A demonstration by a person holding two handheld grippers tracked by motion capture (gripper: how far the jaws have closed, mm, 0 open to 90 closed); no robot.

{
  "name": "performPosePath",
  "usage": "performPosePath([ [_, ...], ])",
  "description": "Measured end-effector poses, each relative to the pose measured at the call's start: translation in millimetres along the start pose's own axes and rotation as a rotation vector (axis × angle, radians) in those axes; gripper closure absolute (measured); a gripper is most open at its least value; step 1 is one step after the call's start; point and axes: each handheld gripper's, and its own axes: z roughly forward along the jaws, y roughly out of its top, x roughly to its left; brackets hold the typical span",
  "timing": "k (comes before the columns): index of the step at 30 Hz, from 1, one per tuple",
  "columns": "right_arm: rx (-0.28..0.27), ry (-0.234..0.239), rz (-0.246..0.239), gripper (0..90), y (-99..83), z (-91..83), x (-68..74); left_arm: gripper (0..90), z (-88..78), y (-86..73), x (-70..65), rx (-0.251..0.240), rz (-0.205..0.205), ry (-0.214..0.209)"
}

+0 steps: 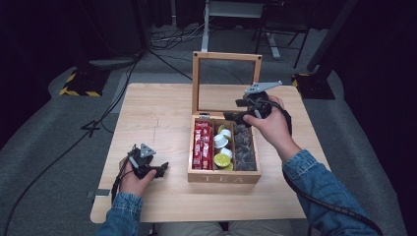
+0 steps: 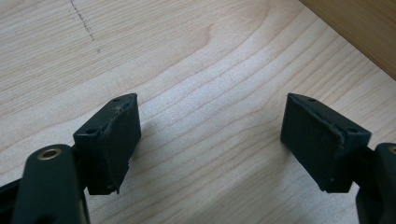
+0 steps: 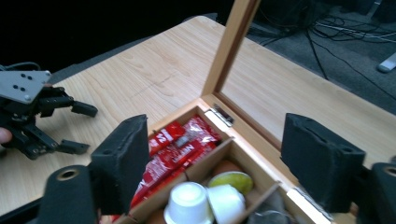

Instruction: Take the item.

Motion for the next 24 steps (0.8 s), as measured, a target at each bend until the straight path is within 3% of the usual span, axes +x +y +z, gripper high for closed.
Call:
performPosePath([
  [3, 0.024, 0.041, 0.004, 26.9, -4.1, 12.7, 12.0, 20.5, -0.1, 0.0, 0.0, 0.001, 0.0, 0.001],
  [8, 0.068, 0.077, 0.014, 35.2, -9.4, 24.5, 20.3, 20.5, -0.5, -0.2, 0.3, 0.004, 0.004, 0.001],
  [11, 0.121, 0.106, 0.035, 39.9, -15.8, 37.5, 27.0, 20.5, -1.1, -1.2, -0.3, 0.001, -0.003, 0.002],
  [24, 0.222, 0.1, 0.051, 40.0, -30.3, 83.1, 24.6, 19.5, -0.7, -0.8, 0.0, 0.004, -0.004, 0.001],
])
